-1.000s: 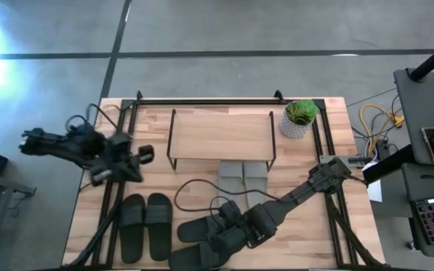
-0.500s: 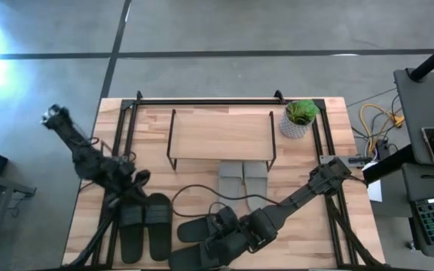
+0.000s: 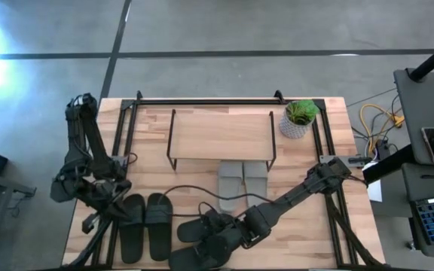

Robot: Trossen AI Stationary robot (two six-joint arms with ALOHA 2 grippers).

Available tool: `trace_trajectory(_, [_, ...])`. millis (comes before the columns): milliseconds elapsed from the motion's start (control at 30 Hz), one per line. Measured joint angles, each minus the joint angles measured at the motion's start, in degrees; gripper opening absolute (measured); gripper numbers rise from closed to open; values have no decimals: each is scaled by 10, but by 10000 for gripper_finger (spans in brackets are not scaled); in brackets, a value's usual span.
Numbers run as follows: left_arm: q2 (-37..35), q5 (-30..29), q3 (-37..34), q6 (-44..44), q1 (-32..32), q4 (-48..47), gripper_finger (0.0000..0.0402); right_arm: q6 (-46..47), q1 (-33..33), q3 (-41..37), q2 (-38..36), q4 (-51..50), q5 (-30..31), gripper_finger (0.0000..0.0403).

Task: Pick and place slides into the shelf
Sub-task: Put the black slide under the shelf

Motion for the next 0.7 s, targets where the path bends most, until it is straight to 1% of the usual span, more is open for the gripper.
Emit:
trace_trajectory(167, [-7,2,-13,69,0,-7,0,64,0,-2,0,-62,-11,132])
trace_trajectory(233, [-16,10,-17,75,0,-17,0,85,-4,-4,5,-84,-15,132])
trace_trajectory(267, [-21,18,-20,74,0,-20,0,89,-6,-4,7,-81,-28,132])
trace_trajectory(300, [-28,28,-22,74,0,-25,0,82,-10,-4,14,-58,-51,132])
trace_trajectory(367, [-42,49,-23,75,0,-37,0,50,-13,-4,29,56,-104,132])
trace_trajectory(433, [-57,53,-23,76,0,-51,0,28,-12,2,40,180,-108,132])
trace_trajectory(467, [-64,54,-23,79,0,-56,0,21,-9,5,41,228,-96,132])
trace_trajectory(500, [-72,54,-23,80,0,-63,0,18,-7,13,41,253,-77,132])
trace_trajectory(533, [-83,54,-22,80,1,-73,0,15,-4,24,38,248,-56,132])
trace_trajectory(600, [-108,55,-22,89,1,-83,0,14,2,50,37,184,-26,132])
trace_trajectory(700, [-145,55,-22,94,1,-114,0,54,4,66,41,70,-16,132])
